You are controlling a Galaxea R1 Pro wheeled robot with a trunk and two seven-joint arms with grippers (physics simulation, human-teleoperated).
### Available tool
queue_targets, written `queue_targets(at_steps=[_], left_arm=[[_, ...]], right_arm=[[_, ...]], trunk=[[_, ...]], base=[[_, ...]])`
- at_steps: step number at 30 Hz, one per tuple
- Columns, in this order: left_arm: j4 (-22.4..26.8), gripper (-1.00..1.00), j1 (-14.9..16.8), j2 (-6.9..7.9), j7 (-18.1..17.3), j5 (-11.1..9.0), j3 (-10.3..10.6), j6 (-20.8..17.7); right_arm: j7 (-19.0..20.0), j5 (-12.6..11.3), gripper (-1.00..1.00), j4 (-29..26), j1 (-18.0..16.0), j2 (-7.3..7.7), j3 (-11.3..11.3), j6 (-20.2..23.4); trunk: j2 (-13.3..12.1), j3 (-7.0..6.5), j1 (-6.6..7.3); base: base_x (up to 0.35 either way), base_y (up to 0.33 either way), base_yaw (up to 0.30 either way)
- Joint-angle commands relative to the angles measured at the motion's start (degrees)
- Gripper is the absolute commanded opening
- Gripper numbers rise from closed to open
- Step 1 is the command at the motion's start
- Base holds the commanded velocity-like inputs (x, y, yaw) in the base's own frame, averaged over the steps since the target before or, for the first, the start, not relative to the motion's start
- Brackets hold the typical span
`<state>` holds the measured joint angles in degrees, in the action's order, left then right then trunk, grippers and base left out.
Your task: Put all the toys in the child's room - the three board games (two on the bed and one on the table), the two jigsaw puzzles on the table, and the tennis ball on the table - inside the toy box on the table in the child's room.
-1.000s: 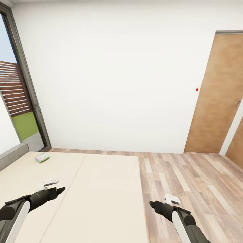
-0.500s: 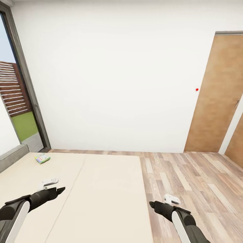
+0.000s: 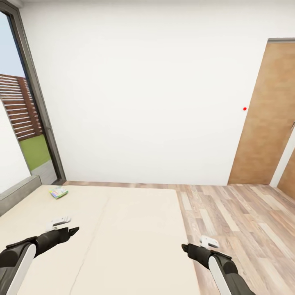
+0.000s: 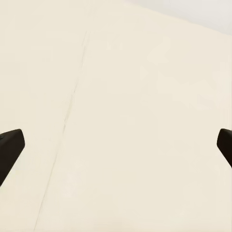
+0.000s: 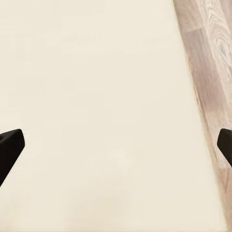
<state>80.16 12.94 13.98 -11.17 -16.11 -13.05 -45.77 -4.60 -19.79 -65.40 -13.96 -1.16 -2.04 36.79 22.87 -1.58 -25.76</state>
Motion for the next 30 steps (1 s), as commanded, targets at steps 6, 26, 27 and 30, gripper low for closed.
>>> queue_targets(at_steps=[6,26,27,30], left_arm=[[0.14,1.00,0.00,0.00,-0.35,0.12,-0.12,-0.30],[0.17,1.00,-0.01,0.08,-0.38,-0.02,-0.20,-0.33],[0.17,1.00,0.00,0.08,-0.39,-0.03,-0.20,-0.32],[0.17,1.00,0.01,0.08,-0.39,-0.07,-0.21,-0.31]], right_arm=[[-0.47,-0.63,1.00,-0.04,-0.01,-0.06,-0.08,0.50],[-0.35,-0.68,1.00,-0.07,-0.01,-0.08,-0.07,0.65],[-0.35,-0.68,1.00,-0.08,-0.01,-0.08,-0.07,0.65],[-0.34,-0.69,1.00,-0.08,-0.01,-0.10,-0.09,0.65]], trunk=[[0.05,0.03,-0.03],[0.05,0.03,-0.03],[0.05,0.03,-0.03],[0.05,0.03,-0.03]], base=[[0.000,0.266,0.000],[0.000,0.270,0.000],[0.000,0.279,0.000],[0.000,0.281,0.000]])
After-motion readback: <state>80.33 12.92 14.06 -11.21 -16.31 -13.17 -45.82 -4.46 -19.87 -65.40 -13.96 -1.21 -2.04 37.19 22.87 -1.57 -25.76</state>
